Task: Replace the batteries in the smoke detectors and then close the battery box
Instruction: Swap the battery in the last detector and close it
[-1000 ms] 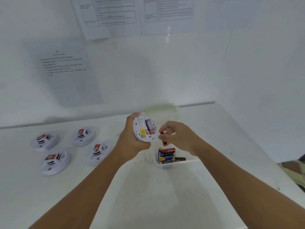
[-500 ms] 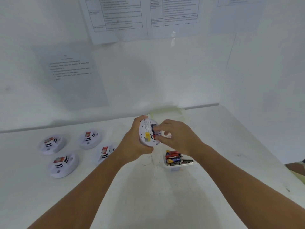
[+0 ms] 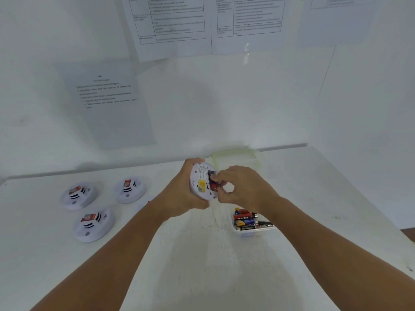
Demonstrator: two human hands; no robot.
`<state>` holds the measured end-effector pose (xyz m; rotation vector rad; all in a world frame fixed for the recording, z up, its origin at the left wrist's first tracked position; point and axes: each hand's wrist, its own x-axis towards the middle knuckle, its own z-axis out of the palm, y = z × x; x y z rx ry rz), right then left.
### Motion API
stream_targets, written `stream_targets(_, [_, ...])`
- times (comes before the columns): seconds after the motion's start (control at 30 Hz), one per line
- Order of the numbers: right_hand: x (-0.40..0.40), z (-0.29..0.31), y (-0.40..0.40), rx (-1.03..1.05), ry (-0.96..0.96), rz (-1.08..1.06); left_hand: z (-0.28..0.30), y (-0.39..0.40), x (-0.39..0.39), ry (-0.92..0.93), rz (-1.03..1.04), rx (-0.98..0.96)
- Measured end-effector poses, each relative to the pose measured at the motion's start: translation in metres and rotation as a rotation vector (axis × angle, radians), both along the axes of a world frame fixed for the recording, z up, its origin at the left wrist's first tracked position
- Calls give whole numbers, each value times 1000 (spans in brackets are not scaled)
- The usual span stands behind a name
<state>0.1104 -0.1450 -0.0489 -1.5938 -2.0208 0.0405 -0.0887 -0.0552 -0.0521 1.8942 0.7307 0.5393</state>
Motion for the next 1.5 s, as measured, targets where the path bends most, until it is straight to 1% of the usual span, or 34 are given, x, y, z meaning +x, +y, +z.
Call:
stream_targets(0.07, [-2, -1, -1, -67, 77, -2, -3, 2, -1, 16, 3, 5])
stream_targets(0.17, [-9, -1, 1, -154, 293, -25, -9, 0, 1, 20, 14, 27])
stream_targets(0.43, [-6, 8, 2, -294, 581, -246, -12, 4, 11, 4, 37, 75])
stream_targets(0.53, [6, 11, -11, -403, 624, -278, -11, 8, 16, -19, 79, 108])
stream_targets(0.6, [14, 10, -20, -501, 587, -279, -10, 10, 19, -29, 101, 120])
stream_targets(0.7, [23, 5, -31, -565, 442, -288, -9, 13, 27, -33, 113, 137])
stream_targets(0.77, [29, 2, -34, -541, 373, -311, -7, 13, 33, -37, 112, 145])
stream_targets(0.93, [52, 6, -23, -362, 316, -391, -2, 14, 43, -49, 92, 161])
stream_targets(1.03, [67, 10, -7, -372, 275, -415, 1, 17, 47, -47, 92, 176])
stream_targets(1.23, [92, 1, 33, -506, 31, -378, 5, 26, 53, -20, 105, 181])
stream_targets(1.4, [100, -5, 61, -572, -221, -302, 4, 34, 59, 0, 119, 172])
stream_targets(1.5, [102, -8, 71, -618, -335, -248, 2, 38, 63, 8, 125, 175])
